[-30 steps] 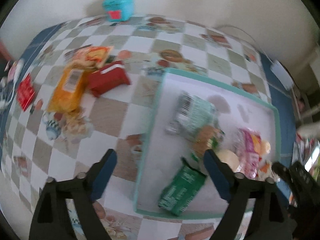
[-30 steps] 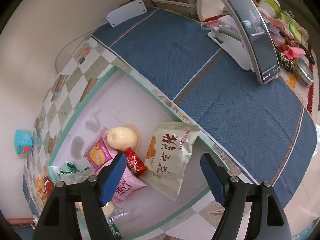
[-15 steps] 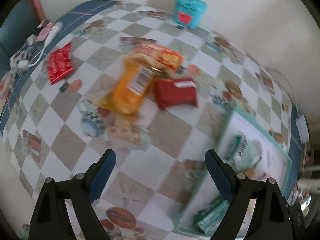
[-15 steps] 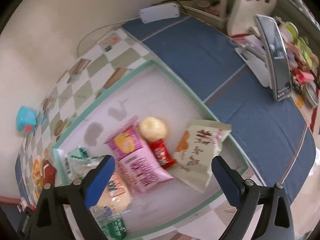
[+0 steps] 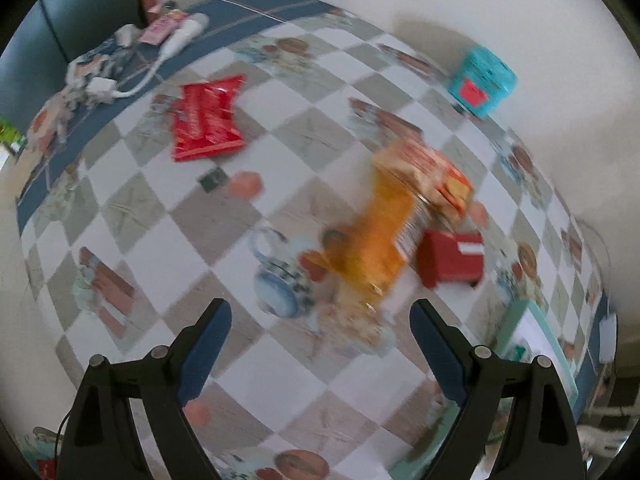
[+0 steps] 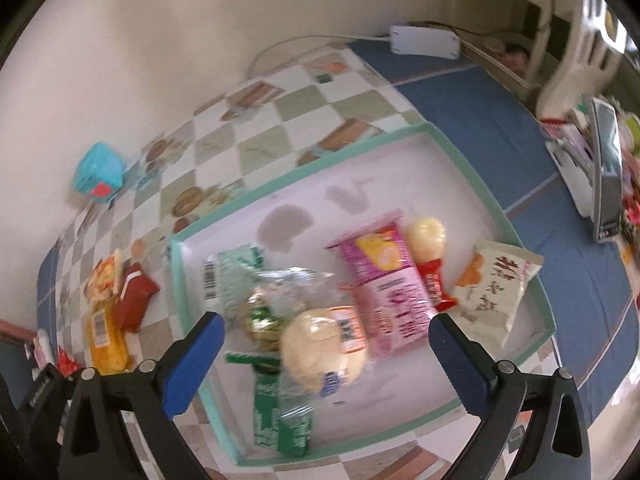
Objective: Organize snacks
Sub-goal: 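Move both grippers back toward the remaining snacks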
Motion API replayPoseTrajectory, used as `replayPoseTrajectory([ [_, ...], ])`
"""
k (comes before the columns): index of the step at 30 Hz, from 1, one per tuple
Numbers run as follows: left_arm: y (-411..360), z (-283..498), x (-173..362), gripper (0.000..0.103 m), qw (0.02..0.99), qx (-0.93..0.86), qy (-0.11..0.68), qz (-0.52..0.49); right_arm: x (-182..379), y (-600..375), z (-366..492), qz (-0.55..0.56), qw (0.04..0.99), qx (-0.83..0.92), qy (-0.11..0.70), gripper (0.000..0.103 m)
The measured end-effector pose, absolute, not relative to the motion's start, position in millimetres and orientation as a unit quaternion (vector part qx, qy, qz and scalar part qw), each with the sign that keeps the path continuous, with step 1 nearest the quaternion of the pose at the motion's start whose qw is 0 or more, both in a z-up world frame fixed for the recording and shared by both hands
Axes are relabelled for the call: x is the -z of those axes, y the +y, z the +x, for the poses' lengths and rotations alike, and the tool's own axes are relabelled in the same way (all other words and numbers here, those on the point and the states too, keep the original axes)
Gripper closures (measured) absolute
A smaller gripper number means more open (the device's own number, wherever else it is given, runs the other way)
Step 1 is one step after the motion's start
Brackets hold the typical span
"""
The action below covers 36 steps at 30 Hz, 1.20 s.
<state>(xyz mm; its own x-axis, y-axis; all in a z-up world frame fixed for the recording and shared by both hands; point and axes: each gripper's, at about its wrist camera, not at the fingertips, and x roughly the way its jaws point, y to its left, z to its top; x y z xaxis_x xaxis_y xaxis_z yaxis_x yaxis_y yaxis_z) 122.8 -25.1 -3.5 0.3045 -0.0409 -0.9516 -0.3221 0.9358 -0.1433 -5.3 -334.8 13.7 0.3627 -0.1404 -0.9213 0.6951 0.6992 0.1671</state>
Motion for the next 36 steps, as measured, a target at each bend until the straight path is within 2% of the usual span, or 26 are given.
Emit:
replayPoseTrajectory([
  [12,21,132,-14,0.012,0.823,-0.122,0.549,-0.088,-20,-247,33,0.219,0.813,0.182,0.508,0.000],
  [25,80,135,-14,0.012,0.822,-0.156,0.540,-0.089,-7,-195,58,0.182,0.818,0.145,0.526,0.000],
  [36,104,143,-3,0.012,0.814,-0.154,0.551,-0.098,0,-173,73,0.178,0.837,0.105,0.507,0.000],
])
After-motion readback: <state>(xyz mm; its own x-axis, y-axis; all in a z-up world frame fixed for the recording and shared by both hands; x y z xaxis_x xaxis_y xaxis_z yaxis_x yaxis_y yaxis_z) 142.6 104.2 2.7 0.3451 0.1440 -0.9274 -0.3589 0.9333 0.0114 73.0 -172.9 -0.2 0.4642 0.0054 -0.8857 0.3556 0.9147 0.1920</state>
